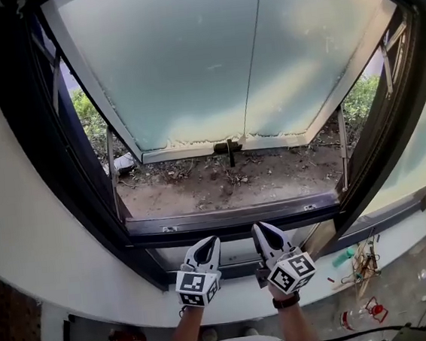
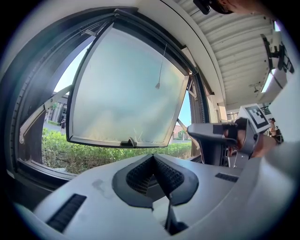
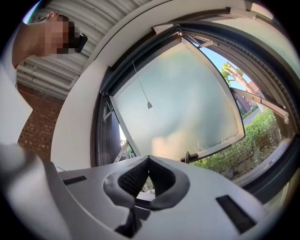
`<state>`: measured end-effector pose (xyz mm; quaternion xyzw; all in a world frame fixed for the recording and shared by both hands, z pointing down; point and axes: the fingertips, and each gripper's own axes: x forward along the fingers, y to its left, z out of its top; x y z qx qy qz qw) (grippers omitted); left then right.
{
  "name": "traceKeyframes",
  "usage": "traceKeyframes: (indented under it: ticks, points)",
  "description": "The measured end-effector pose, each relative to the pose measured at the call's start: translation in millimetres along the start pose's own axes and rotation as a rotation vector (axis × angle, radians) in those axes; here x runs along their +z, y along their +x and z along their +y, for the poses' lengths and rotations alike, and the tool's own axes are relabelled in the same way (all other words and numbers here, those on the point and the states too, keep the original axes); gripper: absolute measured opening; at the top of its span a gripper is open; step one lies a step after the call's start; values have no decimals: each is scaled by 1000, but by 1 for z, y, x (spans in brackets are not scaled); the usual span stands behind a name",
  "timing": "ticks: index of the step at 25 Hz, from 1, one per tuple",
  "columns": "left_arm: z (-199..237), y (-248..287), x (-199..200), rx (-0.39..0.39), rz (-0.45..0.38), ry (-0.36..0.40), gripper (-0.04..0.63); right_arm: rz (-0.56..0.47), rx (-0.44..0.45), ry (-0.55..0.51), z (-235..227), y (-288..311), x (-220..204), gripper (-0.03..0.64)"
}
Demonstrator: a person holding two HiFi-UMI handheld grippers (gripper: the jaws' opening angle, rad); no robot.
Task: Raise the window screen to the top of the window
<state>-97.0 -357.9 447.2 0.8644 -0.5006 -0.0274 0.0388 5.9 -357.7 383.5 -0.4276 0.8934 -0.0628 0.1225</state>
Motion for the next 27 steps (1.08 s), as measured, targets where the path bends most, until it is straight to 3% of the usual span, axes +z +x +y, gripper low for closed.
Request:
traceKeyframes:
  ticks: [7, 16, 22, 27]
  points:
    - [-11, 5, -1, -20, -11, 1, 2, 99, -32, -104, -2, 1, -31, 3]
    - [1, -8, 1, 2, -30, -6, 2, 132, -19, -96, 6, 13, -46, 3]
    - [16, -18, -1, 20, -16, 55, 2, 147, 13, -91, 26, 28, -60, 3]
    - [30, -20, -4, 24, -13, 38, 2, 169, 25, -98, 34, 40, -70, 3]
